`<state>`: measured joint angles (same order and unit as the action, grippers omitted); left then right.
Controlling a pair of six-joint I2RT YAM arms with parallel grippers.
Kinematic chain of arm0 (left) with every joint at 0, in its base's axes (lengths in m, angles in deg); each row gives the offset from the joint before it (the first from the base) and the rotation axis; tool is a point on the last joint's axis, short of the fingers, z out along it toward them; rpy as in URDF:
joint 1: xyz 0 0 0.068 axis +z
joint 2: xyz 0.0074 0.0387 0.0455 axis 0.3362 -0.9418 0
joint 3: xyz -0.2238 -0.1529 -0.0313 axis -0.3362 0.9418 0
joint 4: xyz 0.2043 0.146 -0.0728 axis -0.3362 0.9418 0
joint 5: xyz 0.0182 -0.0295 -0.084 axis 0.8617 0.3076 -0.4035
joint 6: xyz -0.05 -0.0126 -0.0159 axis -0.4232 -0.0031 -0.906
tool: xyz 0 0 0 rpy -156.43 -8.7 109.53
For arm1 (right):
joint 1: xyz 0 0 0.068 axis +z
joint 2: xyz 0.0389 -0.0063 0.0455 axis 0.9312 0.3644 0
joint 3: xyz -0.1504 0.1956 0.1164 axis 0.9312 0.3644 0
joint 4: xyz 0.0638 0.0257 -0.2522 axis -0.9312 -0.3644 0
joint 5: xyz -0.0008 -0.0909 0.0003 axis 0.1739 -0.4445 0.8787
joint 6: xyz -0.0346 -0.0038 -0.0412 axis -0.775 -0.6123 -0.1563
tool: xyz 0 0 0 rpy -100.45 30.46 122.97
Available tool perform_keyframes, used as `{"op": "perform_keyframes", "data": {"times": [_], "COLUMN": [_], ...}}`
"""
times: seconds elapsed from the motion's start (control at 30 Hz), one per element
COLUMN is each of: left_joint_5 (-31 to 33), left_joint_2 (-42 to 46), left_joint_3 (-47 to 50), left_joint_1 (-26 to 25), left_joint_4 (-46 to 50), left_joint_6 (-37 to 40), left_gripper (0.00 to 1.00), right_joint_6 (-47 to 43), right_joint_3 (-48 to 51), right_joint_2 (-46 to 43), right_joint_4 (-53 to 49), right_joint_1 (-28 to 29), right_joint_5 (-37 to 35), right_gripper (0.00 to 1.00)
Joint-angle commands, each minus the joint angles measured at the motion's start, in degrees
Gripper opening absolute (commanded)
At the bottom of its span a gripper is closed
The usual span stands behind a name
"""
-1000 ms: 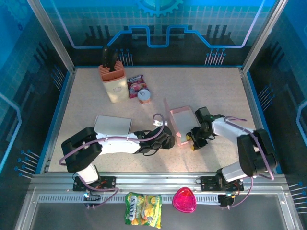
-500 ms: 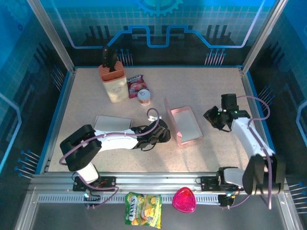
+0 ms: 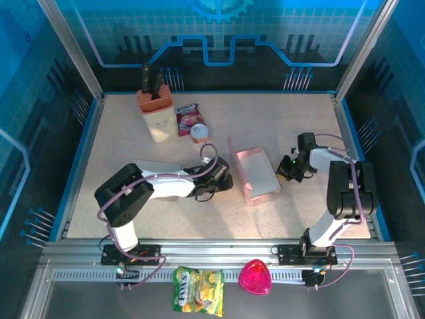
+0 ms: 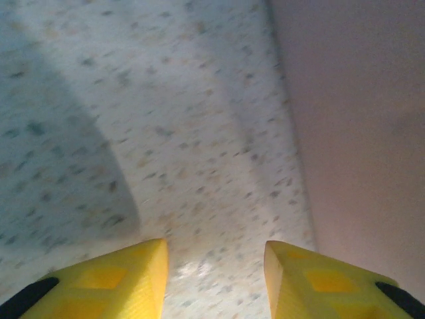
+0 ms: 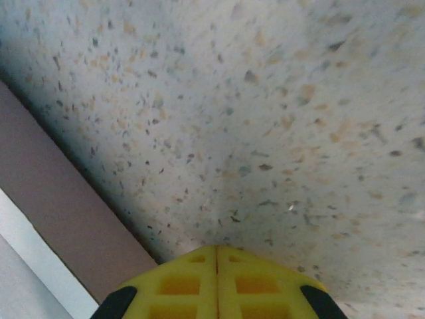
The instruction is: Fold the paper box
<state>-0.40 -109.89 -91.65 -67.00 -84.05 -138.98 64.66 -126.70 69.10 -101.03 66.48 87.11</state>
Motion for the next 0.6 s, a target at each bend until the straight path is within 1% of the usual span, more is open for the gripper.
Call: {"op": "perform_keyframes", "data": {"times": [0.0,0.17,0.27,0.43,0.57], "left_joint_5": [-2.8,-5.1,-5.3,-7.8,-11.4], "left_joint_2": [-2.5,-4.6,-5.3,-6.5,-8.5], "left_joint_3": [-3.3,-6.6,-8.8,-11.3,-14.0], "left_joint_1": [1.0,2.5,3.3,5.6,7.2], "left_joint_4": [-0.6,-0.5,0.9,1.3,1.7], "left_joint_6": [1.3,2.7,4.4,6.1,7.4], "left_gripper": [0.43,0.43,0.43,0.43,0.42], "right_joint_6": [0.6,4.1,7.0,14.7,21.7], "right_joint_3": [3.5,8.2,10.8,15.1,18.5], "right_joint_2": [-3.2,-6.8,-9.6,-13.7,-16.9], "right_joint_4": [2.5,5.6,7.6,12.1,16.9], "right_joint_1": [1.5,4.0,6.7,11.7,15.7], "right_joint_5": [4.1,5.9,6.0,5.3,4.0], "right_gripper": [0.10,0.11,0.12,0.12,0.15]}}
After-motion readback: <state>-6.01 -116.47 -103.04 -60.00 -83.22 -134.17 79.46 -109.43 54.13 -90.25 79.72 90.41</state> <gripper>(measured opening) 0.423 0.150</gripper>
